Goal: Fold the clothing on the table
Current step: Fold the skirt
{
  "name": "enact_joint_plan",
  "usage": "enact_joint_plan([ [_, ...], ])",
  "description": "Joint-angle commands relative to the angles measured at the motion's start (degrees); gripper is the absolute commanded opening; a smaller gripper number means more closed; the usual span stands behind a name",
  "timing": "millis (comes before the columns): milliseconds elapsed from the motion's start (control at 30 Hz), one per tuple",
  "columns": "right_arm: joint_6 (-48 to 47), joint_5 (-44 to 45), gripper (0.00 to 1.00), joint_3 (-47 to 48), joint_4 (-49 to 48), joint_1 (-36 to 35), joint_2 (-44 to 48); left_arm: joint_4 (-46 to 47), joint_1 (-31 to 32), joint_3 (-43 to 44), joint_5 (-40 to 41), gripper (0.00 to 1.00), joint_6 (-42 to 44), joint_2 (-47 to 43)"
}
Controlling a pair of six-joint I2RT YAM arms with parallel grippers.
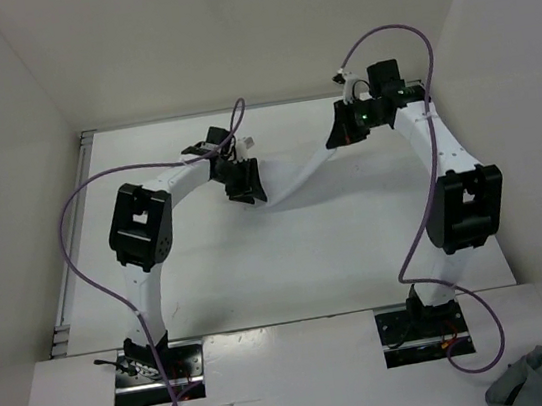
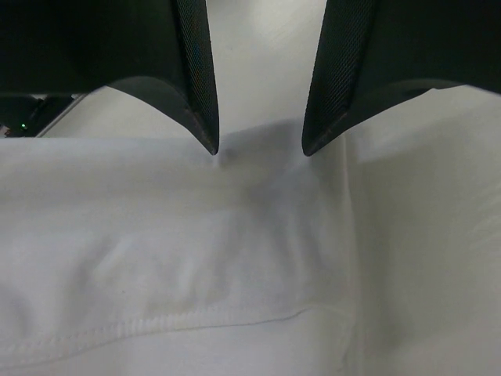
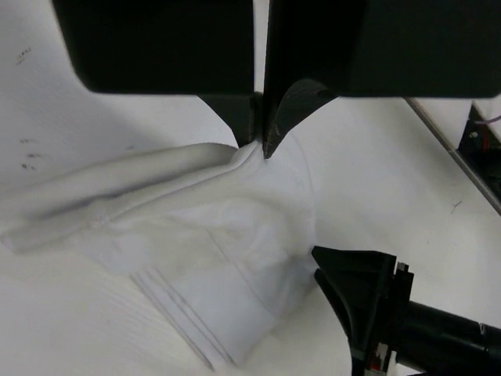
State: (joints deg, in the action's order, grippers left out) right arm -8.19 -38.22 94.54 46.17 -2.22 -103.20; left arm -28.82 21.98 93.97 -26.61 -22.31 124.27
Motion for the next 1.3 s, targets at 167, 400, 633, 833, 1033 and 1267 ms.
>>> enact_joint_plan([
  [167,0.63,5.26,0.00,-6.29,-10.75,-3.85,3.88,-3.53,-1.23,-0.46,-1.51,0.54,0.86,-7.19],
  [400,-1.13,5.87,0.00,-15.18,-13.48,-3.85,8.27,0.17,-1.23,7.70,-4.23,0.55,-4.67,-7.47],
  [633,-1.66,6.40,0.00,-17.02,-14.00,-3.85,9.51,1.83,6.93,16.86,-7.58,0.52,-9.95,0.01],
  [833,-1.14,6.40,0.00,-17.64,-15.24,-3.85,11.18,3.67,11.16,9.23,-3.98,0.03,-11.27,0.81],
  [1033,-1.13,4.38,0.00,-18.17,-16.47,-4.37,13.02,6.14,11.68,1.05,-2.66,0.03,-11.80,0.19],
  [1267,-1.66,3.24,0.00,-17.11,-16.47,-6.31,14.16,8.34,11.68,-3.09,-2.66,0.03,-12.94,-0.34],
])
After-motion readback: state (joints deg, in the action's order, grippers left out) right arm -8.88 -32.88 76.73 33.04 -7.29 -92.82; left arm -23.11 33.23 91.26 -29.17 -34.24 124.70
